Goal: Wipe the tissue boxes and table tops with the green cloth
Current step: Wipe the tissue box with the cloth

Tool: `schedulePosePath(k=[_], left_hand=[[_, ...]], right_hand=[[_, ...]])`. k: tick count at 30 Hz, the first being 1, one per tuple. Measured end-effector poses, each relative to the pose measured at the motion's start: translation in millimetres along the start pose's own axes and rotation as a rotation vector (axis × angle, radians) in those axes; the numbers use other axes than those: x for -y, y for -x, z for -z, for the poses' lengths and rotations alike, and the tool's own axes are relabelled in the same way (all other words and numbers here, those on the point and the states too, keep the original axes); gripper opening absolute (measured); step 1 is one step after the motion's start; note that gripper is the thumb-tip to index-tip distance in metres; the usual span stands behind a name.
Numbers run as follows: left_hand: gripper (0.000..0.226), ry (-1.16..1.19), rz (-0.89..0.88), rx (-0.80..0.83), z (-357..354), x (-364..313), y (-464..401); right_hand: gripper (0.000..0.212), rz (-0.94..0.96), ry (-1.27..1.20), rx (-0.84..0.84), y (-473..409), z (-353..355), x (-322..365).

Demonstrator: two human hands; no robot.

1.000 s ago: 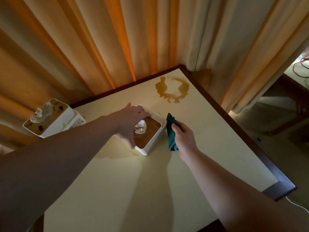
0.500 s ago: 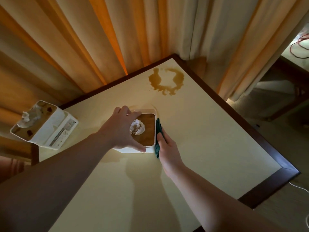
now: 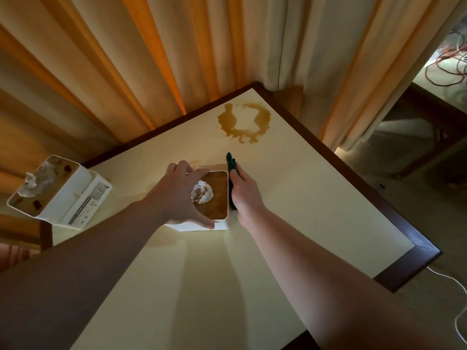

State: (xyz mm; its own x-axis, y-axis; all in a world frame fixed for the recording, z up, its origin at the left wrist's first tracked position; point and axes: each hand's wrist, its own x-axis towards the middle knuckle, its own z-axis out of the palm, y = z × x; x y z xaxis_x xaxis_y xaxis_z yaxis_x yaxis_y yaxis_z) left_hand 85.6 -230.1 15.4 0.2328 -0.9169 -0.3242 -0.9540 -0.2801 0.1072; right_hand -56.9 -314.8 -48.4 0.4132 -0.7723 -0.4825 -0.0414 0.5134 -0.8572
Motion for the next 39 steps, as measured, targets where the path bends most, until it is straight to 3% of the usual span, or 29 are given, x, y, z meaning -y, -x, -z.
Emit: schedulePosePath(k=[14,20,27,39], left_hand=[[0.142,0.026,0.037,-0.011,-4.4,0.6,3.7],[0.144,0.061,0.042,-0.003,-3.7,0.7,3.8],[0.142,0.070,0.033,-0.008,-5.4,3.3,3.5],[0.141,0.035,0.030,-0.003,-4.0,2.6,2.0]], right_hand=[[0.039,-0.034,0.071,0.135,73.9,22.1,-36.5],[0.036,0.050,0.081,0.106,45.6,11.7,-2.2],[0.030,-0.053,0.112,0.048,-1.0,-2.5,17.0],[0.035,-0.014,0.105,0.073,65.6,16.9,-42.3]])
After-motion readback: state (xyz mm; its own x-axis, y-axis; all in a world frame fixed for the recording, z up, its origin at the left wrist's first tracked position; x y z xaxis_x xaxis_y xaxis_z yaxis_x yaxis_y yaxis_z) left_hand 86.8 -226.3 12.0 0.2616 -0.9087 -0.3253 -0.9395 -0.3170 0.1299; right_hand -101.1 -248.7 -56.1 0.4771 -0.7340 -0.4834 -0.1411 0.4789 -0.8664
